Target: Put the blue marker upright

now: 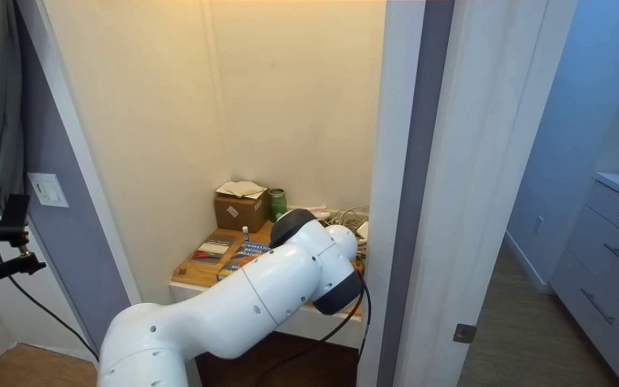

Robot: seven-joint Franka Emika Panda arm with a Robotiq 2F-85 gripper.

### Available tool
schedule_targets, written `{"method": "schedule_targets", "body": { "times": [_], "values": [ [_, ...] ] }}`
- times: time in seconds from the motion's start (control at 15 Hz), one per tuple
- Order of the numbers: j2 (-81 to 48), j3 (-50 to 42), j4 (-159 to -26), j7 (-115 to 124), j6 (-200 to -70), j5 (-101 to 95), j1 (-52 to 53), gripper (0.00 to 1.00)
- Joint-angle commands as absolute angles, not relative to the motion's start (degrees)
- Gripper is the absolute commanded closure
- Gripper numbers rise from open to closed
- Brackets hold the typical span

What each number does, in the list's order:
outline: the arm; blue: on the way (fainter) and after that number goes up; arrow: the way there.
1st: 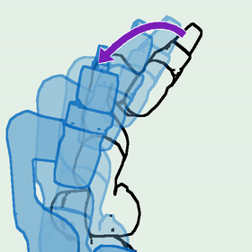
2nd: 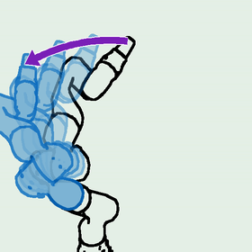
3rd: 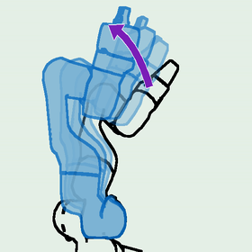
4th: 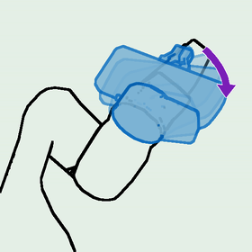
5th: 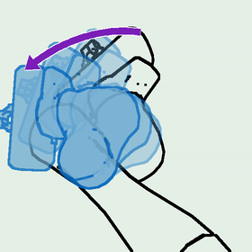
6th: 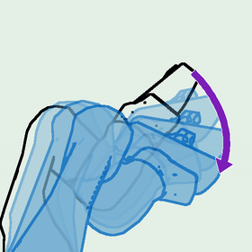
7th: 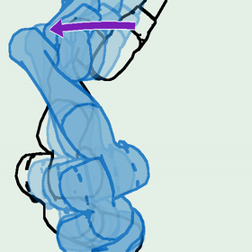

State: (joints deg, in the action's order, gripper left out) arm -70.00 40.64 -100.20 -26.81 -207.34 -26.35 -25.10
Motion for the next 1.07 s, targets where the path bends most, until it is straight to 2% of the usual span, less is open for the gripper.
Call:
{"method": "schedule_targets", "body": {
  "times": [0.0,0.07,0.2,0.27,0.33,0.53,0.67,0.73,1.0],
  "values": [
    [-71.9,38.9,-99.1,-25.9,-210.4,-26.4,-23.7,0.95],
    [-69.7,33.3,-98.0,-16.4,-212.6,-31.2,-20.1,0.95],
    [-68.5,30.1,-97.7,-12.9,-214.6,-31.8,-17.7,0.95],
    [-67.8,28.2,-97.6,-11.2,-215.7,-32.0,-16.3,0.86],
    [-66.8,26.2,-97.6,-9.7,-216.7,-31.8,-14.7,0.94],
    [-64.2,20.9,-98.2,-6.4,-219.1,-31.0,-10.2,0.95],
    [-63.2,18.1,-98.4,-4.9,-219.7,-30.7,-8.0,0.74],
    [-62.7,17.0,-98.6,-4.2,-219.8,-30.4,-7.0,0.55],
    [-62.0,14.1,-99.6,-2.2,-220.2,-30.5,-5.7,0.28]
  ]
}}
